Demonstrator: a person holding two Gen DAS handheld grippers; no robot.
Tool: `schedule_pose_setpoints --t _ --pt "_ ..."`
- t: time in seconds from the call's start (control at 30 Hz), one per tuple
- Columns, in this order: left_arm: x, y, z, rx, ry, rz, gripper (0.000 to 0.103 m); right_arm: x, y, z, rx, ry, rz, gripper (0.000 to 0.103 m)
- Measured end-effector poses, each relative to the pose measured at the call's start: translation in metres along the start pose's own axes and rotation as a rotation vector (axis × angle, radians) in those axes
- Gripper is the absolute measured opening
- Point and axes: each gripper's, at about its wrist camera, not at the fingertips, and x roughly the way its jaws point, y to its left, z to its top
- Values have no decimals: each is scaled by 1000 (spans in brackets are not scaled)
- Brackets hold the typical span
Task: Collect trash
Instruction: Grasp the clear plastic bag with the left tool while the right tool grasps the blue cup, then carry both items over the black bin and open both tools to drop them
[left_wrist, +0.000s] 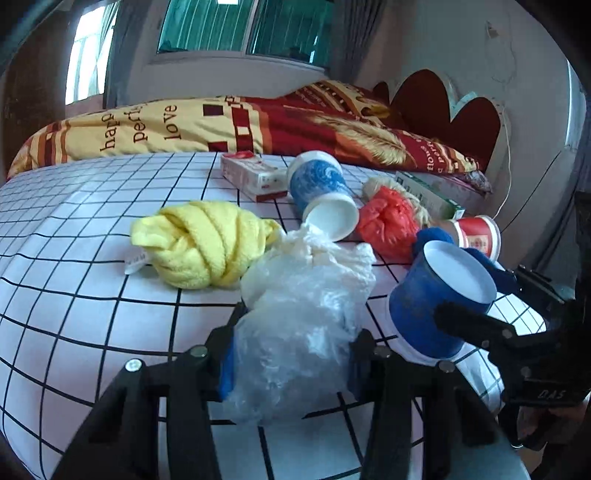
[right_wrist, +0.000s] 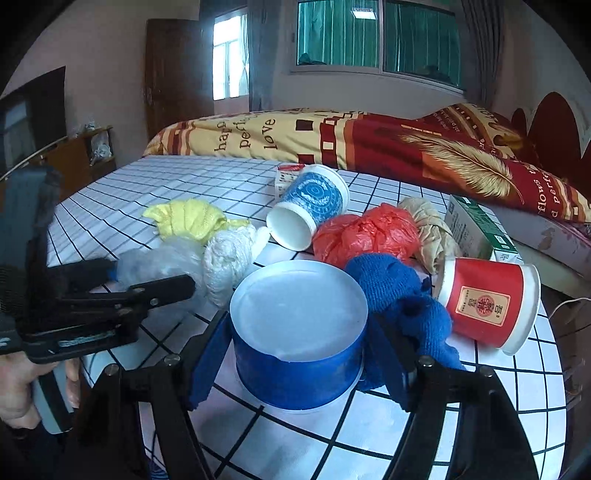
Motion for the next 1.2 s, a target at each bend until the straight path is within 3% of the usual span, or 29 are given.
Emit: schedule_pose_setpoints --t 0.27,0.5,0.8,1.2 --pt "-40 -16 2 17 -60 2 47 -49 8 0 3 -86 7 75" --pt "-64 -55 2 86 -89 -52 47 -102 -6 -12 18 -130 -59 75" --pt "-68 -117 -8 167 -83 -172 47 -178 -58 -43 94 -161 -206 75" --pt "-60 -223 -30 314 -39 -360 47 -251 -143 -121 288 -138 -408 75"
